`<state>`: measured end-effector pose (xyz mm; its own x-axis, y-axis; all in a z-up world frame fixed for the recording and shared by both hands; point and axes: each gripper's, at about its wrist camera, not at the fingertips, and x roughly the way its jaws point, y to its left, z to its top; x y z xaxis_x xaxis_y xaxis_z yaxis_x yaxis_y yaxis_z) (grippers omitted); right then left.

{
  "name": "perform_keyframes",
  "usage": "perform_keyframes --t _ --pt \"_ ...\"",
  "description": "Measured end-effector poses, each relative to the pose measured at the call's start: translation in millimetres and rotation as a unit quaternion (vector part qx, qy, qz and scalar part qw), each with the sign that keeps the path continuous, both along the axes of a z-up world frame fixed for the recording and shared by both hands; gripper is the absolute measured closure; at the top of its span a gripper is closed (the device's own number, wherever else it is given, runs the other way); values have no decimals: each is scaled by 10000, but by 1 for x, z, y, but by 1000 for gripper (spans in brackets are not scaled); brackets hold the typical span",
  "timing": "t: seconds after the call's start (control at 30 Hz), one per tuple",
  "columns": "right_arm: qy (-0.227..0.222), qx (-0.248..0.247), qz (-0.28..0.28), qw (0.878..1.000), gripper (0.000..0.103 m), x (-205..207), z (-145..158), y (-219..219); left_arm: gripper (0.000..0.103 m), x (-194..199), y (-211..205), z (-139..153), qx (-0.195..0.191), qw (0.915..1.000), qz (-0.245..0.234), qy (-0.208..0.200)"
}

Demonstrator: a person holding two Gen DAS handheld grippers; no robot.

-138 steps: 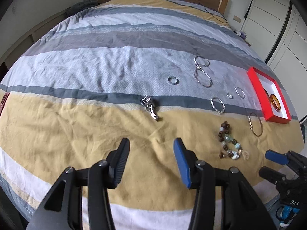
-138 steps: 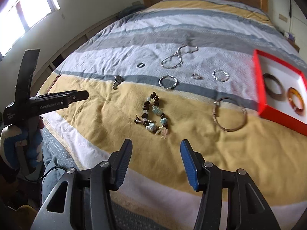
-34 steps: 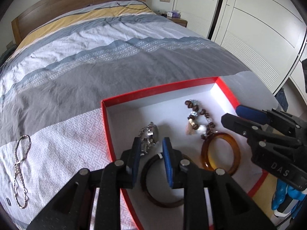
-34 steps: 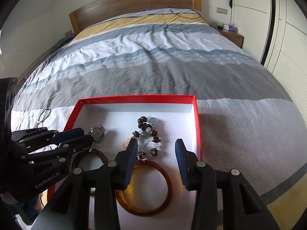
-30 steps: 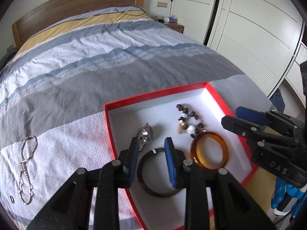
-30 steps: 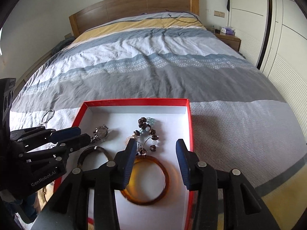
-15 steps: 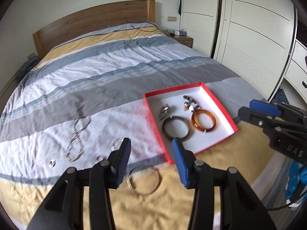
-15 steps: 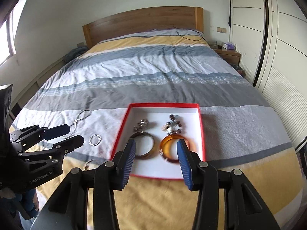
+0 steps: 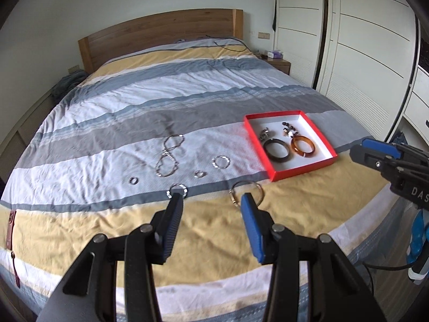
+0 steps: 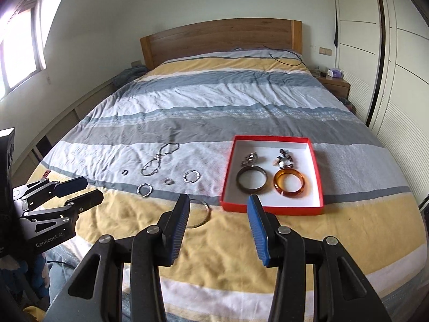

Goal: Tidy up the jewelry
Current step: 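Move both tools toward the silver bangles on the cover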

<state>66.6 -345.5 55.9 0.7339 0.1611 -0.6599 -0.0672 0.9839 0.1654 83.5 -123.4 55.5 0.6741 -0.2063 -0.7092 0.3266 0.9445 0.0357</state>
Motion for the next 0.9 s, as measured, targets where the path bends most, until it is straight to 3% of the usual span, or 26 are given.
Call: perform_keyframes --t 0.43,0.63,0.9 --pt "111 -31 231 9997 59 -28 0 50 56 -28 68 -8 8 9991 414 -41" --pt "277 -2 284 9992 59 -23 -15 55 54 -23 102 -39 -207 9971 666 315" --pt "716 225 319 9967 59 -1 -61 54 55 -3 125 -83 -305 9920 971 751"
